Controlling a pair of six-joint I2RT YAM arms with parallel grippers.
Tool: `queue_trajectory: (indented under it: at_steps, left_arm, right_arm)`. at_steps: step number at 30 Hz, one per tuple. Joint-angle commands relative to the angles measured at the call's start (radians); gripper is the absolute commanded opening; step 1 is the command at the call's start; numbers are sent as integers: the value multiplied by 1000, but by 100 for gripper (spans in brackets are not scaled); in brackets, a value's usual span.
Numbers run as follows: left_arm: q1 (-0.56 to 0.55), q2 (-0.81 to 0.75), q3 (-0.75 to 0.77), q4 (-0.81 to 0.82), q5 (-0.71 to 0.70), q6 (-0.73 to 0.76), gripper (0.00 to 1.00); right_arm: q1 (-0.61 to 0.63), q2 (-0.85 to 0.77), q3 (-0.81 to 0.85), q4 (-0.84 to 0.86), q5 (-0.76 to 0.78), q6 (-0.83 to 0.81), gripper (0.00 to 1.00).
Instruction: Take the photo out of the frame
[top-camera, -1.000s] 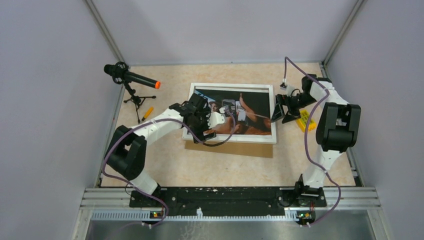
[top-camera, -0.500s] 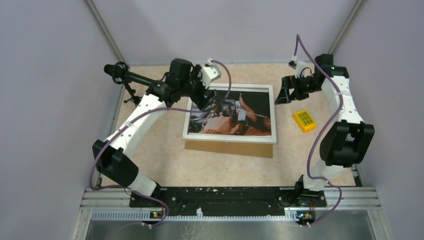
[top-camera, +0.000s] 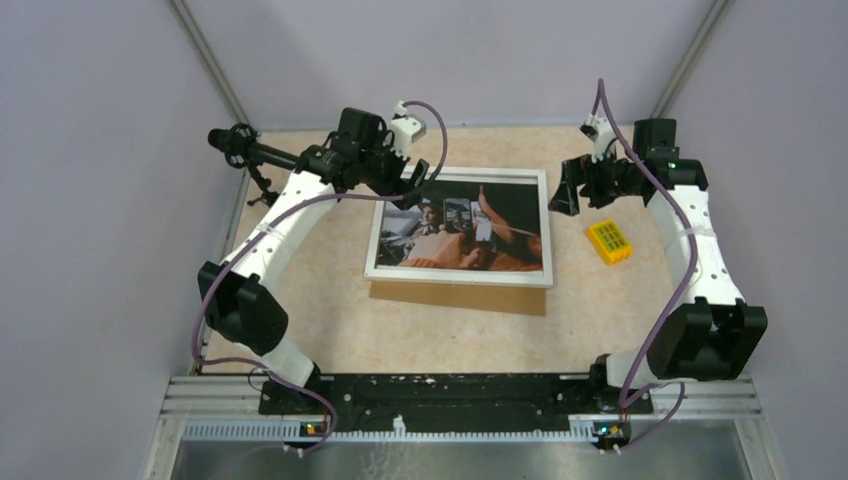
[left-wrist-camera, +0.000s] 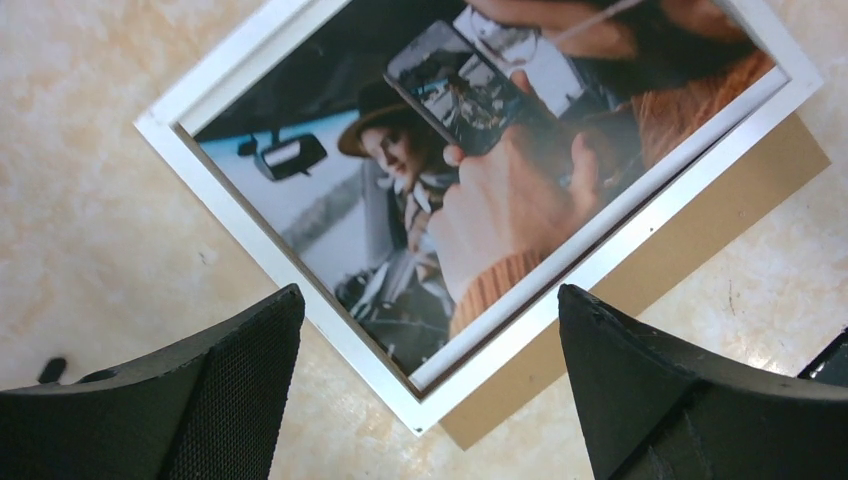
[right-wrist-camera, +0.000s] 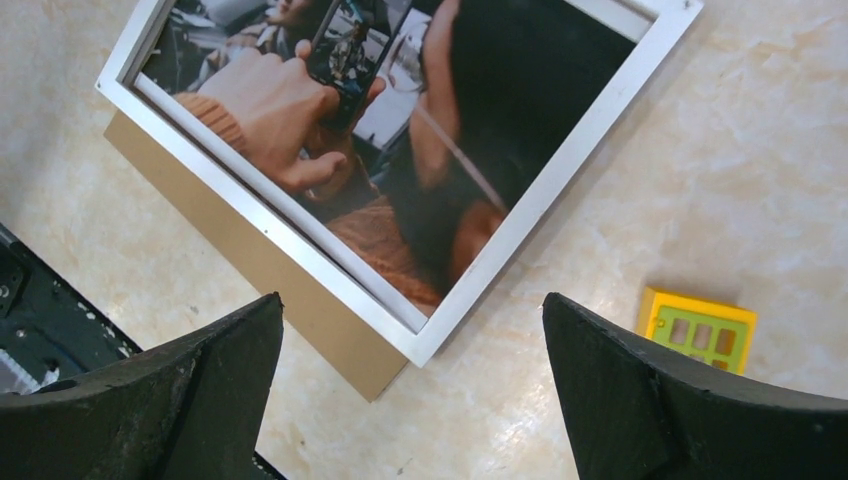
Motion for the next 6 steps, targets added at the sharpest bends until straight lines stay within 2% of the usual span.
queue_trajectory:
  at_steps: [1, 6]
  left_arm:
    - [0, -30, -45, 25, -36, -55, 99]
    - [0, -27, -39, 41, -42, -82, 99]
  right_arm:
    - [12, 1, -33, 53, 6, 37, 99]
    - [16, 6, -18, 47, 8, 40, 99]
